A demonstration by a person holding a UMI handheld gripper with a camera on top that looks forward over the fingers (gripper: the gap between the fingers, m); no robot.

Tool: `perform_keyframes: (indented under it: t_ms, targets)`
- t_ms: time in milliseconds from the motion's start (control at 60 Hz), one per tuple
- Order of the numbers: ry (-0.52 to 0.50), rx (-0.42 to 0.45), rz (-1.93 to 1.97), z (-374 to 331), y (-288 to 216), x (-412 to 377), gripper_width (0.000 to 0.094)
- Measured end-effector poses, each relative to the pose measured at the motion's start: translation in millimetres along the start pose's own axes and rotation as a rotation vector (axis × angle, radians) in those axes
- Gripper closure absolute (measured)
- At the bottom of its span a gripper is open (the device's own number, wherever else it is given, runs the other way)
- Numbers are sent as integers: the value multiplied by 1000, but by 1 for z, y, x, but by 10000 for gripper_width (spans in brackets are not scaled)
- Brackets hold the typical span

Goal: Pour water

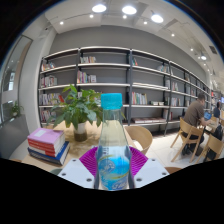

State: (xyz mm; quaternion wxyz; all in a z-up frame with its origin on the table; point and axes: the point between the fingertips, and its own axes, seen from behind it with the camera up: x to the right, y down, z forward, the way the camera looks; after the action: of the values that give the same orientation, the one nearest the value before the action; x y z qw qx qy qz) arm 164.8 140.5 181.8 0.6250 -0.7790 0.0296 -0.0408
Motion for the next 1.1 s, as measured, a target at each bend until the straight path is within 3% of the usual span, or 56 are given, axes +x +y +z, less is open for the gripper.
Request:
perform_keyframes:
  t_ms: [250, 267, 283, 450, 633, 717, 767, 1100]
  targets:
    - [-33, -74, 9, 23, 76, 0, 544]
    - [-33, -81, 7, 20, 81, 0, 485]
    - [-33, -34, 15, 21, 71, 0, 533]
    - [-40, 5, 46, 21, 74, 1, 534]
    - [-18, -7, 33, 20, 76, 2, 393]
    - [18, -62, 1, 13, 89, 11, 240]
    - [36, -92, -14, 4, 98, 15, 193]
    - [33, -294, -47, -125, 165, -15, 189]
